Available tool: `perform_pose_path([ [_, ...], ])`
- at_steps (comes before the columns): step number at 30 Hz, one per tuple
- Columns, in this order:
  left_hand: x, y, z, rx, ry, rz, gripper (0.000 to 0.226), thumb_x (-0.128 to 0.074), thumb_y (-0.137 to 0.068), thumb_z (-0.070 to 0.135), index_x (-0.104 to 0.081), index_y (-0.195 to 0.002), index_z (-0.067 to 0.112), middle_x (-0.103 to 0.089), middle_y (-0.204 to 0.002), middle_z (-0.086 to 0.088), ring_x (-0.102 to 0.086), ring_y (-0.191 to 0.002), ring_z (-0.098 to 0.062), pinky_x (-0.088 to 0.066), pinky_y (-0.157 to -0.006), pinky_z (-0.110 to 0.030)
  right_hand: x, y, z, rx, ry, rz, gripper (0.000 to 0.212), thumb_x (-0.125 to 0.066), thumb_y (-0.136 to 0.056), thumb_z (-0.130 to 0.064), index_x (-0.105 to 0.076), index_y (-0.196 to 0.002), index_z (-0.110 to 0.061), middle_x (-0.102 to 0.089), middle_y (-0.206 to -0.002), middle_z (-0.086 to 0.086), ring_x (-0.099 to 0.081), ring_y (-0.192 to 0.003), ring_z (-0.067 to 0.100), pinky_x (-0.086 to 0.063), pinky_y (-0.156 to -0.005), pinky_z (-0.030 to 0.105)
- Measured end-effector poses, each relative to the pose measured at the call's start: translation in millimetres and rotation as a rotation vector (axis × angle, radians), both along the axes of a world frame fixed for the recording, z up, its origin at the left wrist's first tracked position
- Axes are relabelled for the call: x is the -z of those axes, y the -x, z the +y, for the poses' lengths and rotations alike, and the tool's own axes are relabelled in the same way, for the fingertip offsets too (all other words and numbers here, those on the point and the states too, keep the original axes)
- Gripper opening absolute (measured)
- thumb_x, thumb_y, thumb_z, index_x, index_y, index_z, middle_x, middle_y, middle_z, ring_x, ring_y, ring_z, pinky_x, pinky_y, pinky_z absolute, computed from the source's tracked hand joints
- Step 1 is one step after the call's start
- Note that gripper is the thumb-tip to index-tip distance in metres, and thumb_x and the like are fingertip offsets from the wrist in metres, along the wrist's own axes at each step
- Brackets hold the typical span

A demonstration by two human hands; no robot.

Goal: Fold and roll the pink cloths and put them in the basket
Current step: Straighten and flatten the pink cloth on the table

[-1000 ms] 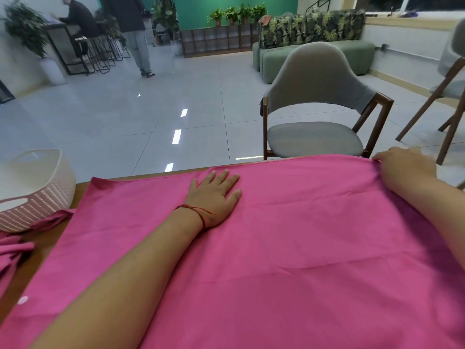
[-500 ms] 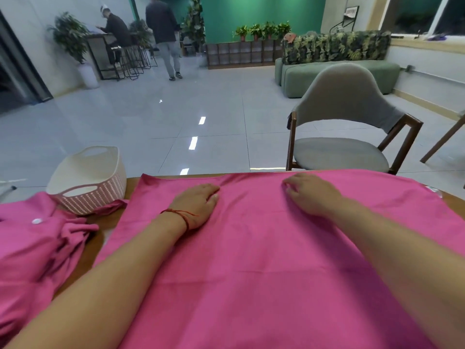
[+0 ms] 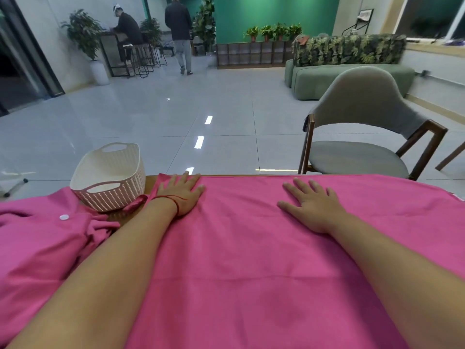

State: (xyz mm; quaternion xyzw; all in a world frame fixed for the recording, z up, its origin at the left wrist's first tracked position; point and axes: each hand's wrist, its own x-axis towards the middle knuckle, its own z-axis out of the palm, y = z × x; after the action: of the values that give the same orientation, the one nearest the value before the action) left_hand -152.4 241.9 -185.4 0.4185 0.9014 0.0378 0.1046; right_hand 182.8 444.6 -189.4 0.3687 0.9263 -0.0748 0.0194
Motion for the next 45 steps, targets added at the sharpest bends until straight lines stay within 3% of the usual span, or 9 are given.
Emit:
perform_pose_path([
  [4,-14.3,-31.7,22.0,-0.072,-0.011,0.048,0.065,-0.015,-0.104,0.063,-0.004,-0.165,0.042,0.006,-0.175,0.005,0.006,-0.161,-0.032,-0.002,-0.123,-0.069,-0.5,-0.7,-1.5,0.001,-0.003,0.005,0.087,-0.011,-0.088,-0.094,-0.002,-0.165,-0.054,0.006,-0.177,-0.015,0.000,-0.165,0.024,-0.004,-0.128,0.064],
  [10,2.8,-91.7,31.1,0.180,-0.012,0.037,0.080,-0.013,-0.091,0.087,-0.002,-0.162,0.052,0.006,-0.173,0.016,0.005,-0.161,-0.024,-0.001,-0.123,-0.068,-3.6,2.5,-2.3,-0.004,0.007,0.007,0.086,-0.014,-0.090,-0.092,-0.003,-0.166,-0.053,0.005,-0.178,-0.014,0.001,-0.165,0.024,-0.002,-0.129,0.063],
  [15,-11.8,-111.4,48.8,0.042,0.026,0.039,0.064,-0.019,-0.105,0.062,-0.014,-0.165,0.040,-0.002,-0.175,0.004,0.000,-0.161,-0.036,-0.005,-0.121,-0.072,-8.9,-5.3,1.3,-0.042,0.054,-0.011,0.082,-0.017,-0.095,-0.087,-0.004,-0.167,-0.051,0.005,-0.178,-0.014,0.003,-0.165,0.022,-0.003,-0.130,0.060],
  [27,16.3,-144.2,73.0,0.226,-0.054,0.080,0.079,-0.011,-0.091,0.086,0.000,-0.162,0.054,0.005,-0.174,0.016,0.004,-0.161,-0.019,-0.002,-0.126,-0.061,-15.3,-213.1,145.5,0.336,0.002,0.000,0.093,-0.014,-0.087,-0.093,-0.014,-0.168,-0.047,-0.007,-0.178,-0.013,-0.007,-0.164,0.015,-0.010,-0.131,0.053],
  [33,14.0,-147.6,73.8,0.216,-0.058,0.096,0.095,-0.007,-0.078,0.100,0.002,-0.161,0.055,0.004,-0.173,0.016,0.004,-0.161,-0.018,-0.001,-0.127,-0.060,-8.2,-227.2,171.9,0.352,-0.021,-0.009,0.083,-0.015,-0.098,-0.083,-0.014,-0.169,-0.040,-0.009,-0.178,-0.009,-0.008,-0.164,0.016,-0.011,-0.130,0.055],
  [36,14.5,-149.7,75.2,0.204,-0.032,0.097,0.093,-0.006,-0.078,0.099,0.002,-0.161,0.055,0.004,-0.174,0.016,0.002,-0.161,-0.019,-0.004,-0.126,-0.062,-11.5,-223.8,157.7,0.378,-0.108,-0.034,0.071,-0.013,-0.104,-0.071,-0.030,-0.164,-0.038,-0.021,-0.176,-0.006,-0.019,-0.162,0.020,-0.012,-0.126,0.061],
  [39,8.2,-159.2,75.6,0.147,0.029,0.104,0.077,-0.012,-0.094,0.083,-0.003,-0.163,0.050,0.001,-0.174,0.015,-0.004,-0.161,-0.023,-0.010,-0.125,-0.063,-23.1,-212.2,107.2,0.260,-0.119,0.018,0.063,-0.018,-0.104,-0.064,-0.054,-0.145,-0.032,-0.049,-0.157,0.001,-0.045,-0.147,0.026,-0.035,-0.120,0.056],
  [42,-2.2,-201.4,84.9,0.257,0.009,0.101,0.066,-0.020,-0.105,0.063,-0.020,-0.165,0.034,-0.014,-0.174,0.008,-0.018,-0.159,-0.028,-0.025,-0.123,-0.058,-22.5,-210.8,42.5,0.153,0.002,0.051,0.063,-0.035,-0.107,-0.065,-0.037,-0.163,-0.037,-0.030,-0.173,-0.005,-0.033,-0.156,0.022,-0.030,-0.126,0.047],
  [45,-7.9,-279.1,92.6,0.582,-0.031,0.003,0.080,-0.019,-0.092,0.076,-0.030,-0.160,0.035,-0.025,-0.171,0.008,-0.027,-0.156,-0.027,-0.028,-0.123,-0.055,-19.5,-233.2,-14.6,0.124,0.021,0.026,0.076,-0.025,-0.100,-0.078,-0.027,-0.166,-0.040,-0.021,-0.176,-0.010,-0.023,-0.161,0.018,-0.024,-0.129,0.047],
])
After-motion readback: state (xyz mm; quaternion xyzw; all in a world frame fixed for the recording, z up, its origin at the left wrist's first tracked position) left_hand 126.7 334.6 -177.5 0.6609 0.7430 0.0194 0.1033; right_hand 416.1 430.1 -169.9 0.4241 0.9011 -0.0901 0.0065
